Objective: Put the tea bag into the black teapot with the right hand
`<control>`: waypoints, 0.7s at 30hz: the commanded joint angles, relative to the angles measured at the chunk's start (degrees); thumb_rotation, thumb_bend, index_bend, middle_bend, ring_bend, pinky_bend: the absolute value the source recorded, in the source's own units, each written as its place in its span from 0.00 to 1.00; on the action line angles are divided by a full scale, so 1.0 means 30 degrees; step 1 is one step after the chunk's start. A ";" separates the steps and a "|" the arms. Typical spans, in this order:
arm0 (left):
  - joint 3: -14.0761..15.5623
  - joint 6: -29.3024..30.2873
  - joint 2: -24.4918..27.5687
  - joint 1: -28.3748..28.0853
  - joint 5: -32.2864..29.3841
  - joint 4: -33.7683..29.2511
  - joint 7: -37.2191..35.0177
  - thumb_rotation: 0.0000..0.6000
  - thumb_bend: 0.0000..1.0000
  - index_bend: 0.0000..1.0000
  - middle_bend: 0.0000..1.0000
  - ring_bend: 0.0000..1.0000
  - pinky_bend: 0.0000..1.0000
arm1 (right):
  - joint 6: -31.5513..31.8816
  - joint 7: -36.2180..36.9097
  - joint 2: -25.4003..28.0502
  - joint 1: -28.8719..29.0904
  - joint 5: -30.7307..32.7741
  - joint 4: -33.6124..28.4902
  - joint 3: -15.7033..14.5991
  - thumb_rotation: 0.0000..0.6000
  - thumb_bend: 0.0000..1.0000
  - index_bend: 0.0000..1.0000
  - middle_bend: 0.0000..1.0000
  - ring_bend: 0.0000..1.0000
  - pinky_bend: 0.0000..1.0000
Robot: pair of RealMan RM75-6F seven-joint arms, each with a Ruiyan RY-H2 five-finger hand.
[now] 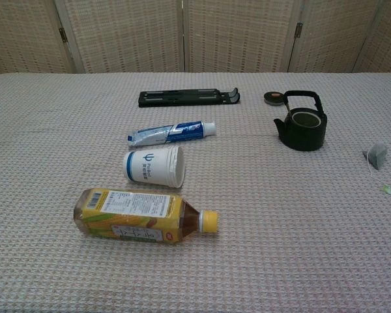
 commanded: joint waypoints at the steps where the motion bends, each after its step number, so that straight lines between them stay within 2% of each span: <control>1: -0.0028 -0.0163 0.0002 -0.0074 -0.0103 0.0015 0.0023 1.00 0.13 0.00 0.00 0.06 0.31 | 0.0002 -0.0061 -0.0021 0.0019 0.0060 0.0028 0.0019 1.00 0.07 0.00 0.00 0.00 0.00; 11: -0.0014 -0.0422 0.0150 -0.0213 -0.0085 0.0099 -0.0484 1.00 0.13 0.00 0.00 0.07 0.31 | -0.1120 0.0331 -0.0461 0.0666 0.0052 0.0435 -0.0020 1.00 0.09 0.00 0.00 0.00 0.00; 14: -0.0029 -0.0421 0.0279 -0.0210 -0.0119 -0.0014 -0.0578 1.00 0.13 0.00 0.00 0.08 0.31 | -0.1839 0.0080 -0.0742 0.1209 -0.0013 0.0801 0.0026 1.00 0.12 0.07 0.07 0.00 0.01; 16: 0.0058 -0.0300 0.0339 -0.0123 0.0002 -0.0014 -0.0620 1.00 0.13 0.00 0.00 0.10 0.32 | -0.2228 -0.0011 -0.0694 0.1518 0.0041 0.0746 0.0109 1.00 0.14 0.17 0.21 0.06 0.18; 18: 0.0086 -0.0198 0.0442 -0.0054 0.0035 -0.0045 -0.0893 1.00 0.13 0.00 0.00 0.11 0.32 | -0.2671 -0.0188 -0.0483 0.1811 0.0092 0.0555 0.0117 1.00 0.17 0.27 0.41 0.26 0.44; 19: 0.0065 -0.0105 0.0478 -0.0027 0.0057 -0.0054 -0.0975 1.00 0.13 0.00 0.00 0.11 0.32 | -0.2980 -0.0306 -0.0339 0.1959 0.0179 0.0447 0.0085 1.00 0.20 0.30 0.49 0.33 0.52; 21: 0.0058 0.0147 0.0526 0.0040 0.0223 -0.0077 -0.1157 1.00 0.13 0.00 0.00 0.11 0.32 | -0.3763 -0.0707 -0.0037 0.2382 0.0236 0.0340 -0.0031 1.00 0.23 0.33 0.56 0.41 0.60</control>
